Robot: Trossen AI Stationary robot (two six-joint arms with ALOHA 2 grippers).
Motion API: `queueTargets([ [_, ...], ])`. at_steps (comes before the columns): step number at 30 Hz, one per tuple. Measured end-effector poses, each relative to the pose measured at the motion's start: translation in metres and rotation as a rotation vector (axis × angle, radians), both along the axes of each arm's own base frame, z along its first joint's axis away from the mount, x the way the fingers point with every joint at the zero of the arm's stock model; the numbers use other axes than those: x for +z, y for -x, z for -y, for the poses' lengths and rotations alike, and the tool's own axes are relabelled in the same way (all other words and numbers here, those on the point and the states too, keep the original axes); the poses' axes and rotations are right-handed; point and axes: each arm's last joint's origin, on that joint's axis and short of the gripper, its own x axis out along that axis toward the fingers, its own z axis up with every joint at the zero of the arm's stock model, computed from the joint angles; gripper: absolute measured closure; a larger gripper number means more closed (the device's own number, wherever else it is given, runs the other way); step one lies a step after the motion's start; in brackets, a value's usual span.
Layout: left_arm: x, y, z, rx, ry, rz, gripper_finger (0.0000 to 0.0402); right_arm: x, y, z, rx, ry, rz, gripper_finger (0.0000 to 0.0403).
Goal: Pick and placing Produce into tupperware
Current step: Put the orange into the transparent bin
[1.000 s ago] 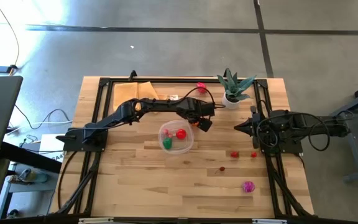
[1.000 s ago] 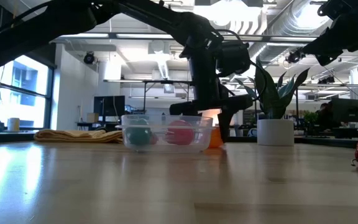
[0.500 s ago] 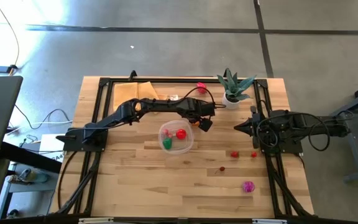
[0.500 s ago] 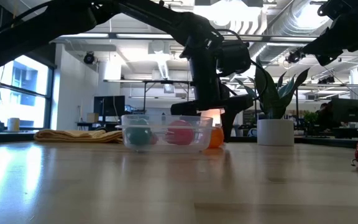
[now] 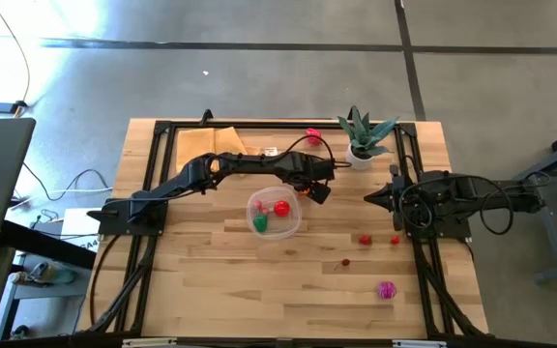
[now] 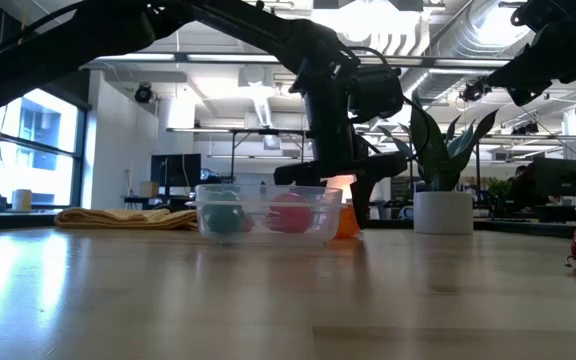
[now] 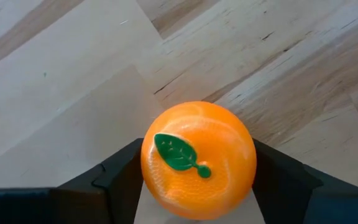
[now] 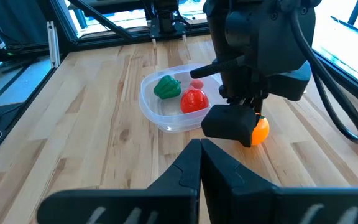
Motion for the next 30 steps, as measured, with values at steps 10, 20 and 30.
queueTargets([
  [10, -0.0002, 0.0003, -0.0001, -0.005, -0.007, -0.007, 0.0137, 0.0, 0.0, 0.0, 0.0, 0.0, 0.0, 0.0402],
  [20, -0.0001, 0.0002, -0.0003, 0.0, -0.018, -0.007, 0.0164, 0.0, 0.0, 0.0, 0.0, 0.0, 0.0, 0.0402],
  [30, 0.0021, -0.0013, -0.0012, -0.023, -0.043, -0.003, 0.0171, 0.0, 0.0, 0.0, 0.0, 0.0, 0.0, 0.0402],
])
